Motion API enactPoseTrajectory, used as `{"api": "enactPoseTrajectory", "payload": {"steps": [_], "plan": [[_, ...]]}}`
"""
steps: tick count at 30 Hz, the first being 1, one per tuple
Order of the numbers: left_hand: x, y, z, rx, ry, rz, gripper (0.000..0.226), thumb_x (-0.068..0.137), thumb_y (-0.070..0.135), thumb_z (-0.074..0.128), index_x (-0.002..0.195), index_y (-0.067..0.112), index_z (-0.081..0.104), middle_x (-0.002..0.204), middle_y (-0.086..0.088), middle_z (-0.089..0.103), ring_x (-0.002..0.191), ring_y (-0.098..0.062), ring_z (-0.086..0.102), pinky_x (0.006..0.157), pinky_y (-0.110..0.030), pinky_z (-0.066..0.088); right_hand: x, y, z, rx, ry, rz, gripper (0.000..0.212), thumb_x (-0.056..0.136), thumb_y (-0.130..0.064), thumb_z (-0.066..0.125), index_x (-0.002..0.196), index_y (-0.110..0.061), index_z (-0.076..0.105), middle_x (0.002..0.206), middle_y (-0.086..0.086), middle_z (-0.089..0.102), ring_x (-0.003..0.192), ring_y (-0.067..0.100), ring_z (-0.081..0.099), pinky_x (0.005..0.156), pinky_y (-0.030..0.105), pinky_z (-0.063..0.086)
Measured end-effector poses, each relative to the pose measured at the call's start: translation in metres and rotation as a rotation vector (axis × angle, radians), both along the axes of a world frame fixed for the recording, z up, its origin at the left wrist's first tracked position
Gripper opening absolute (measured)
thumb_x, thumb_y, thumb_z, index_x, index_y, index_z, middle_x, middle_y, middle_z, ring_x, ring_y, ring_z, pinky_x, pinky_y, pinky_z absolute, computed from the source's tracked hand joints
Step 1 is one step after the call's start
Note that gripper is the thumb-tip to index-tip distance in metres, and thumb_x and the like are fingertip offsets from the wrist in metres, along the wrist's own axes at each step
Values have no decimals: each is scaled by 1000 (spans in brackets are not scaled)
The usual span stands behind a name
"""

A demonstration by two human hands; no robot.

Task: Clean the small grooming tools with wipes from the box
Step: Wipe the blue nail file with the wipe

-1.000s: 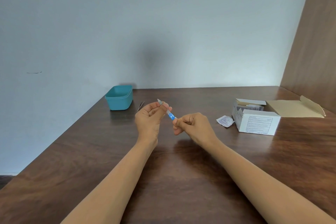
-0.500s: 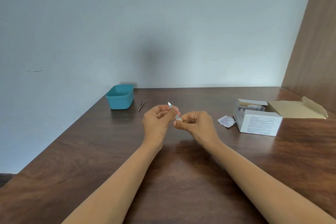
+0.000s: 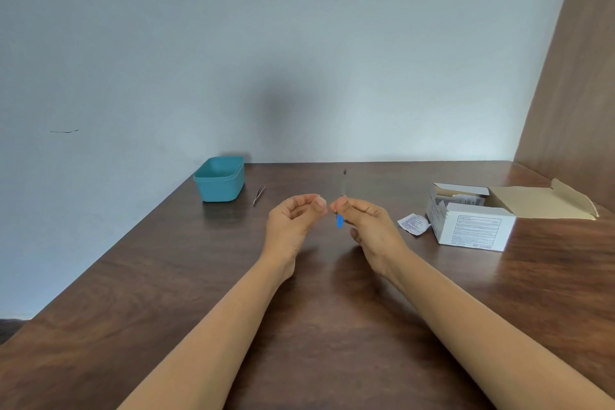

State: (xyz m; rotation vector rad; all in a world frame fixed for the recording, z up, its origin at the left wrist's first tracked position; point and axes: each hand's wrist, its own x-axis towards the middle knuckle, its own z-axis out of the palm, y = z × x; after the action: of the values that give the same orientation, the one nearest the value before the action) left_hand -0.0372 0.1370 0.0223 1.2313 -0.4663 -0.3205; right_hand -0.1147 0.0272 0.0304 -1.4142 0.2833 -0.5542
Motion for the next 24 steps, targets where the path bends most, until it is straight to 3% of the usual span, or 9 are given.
{"api": "enactPoseTrajectory", "payload": {"steps": [3,7,14,19,24], "plan": [[-2,0,-2,63,75,-102,24,81,19,73,101,5,67,102,-17,72,91,-20,71,85,-28,57,0,-4,3,162,3,-8,15,90,-28,62,79,-21,71,77,-19,70,77,-2,56,64,20,31],[-8,2,1,73,63,-244,27,82,17,70,104,2,67,97,-15,74,87,-20,73,76,-25,58,-2,-3,5,275,2,53,14,92,-23,58,86,-21,70,70,-12,68,70,2,55,66,20,35],[-7,4,4,84,100,-253,21,85,15,68,101,2,69,91,-14,74,79,-18,73,73,-26,59,-1,-7,4,321,-8,158,12,91,-21,58,94,-21,70,67,-12,68,58,-1,58,66,18,37],[-8,5,5,115,146,-347,15,83,18,68,92,7,71,80,-7,73,73,-13,70,74,-27,60,0,-8,3,345,-35,176,7,85,-15,63,88,-17,69,67,-7,67,53,5,57,66,21,38],[-9,6,8,140,192,-383,28,71,24,73,91,4,70,74,-5,70,67,-11,68,74,-27,60,1,-11,4,384,-63,174,11,84,-5,63,90,-14,67,71,-1,70,54,8,61,61,22,45]]}}
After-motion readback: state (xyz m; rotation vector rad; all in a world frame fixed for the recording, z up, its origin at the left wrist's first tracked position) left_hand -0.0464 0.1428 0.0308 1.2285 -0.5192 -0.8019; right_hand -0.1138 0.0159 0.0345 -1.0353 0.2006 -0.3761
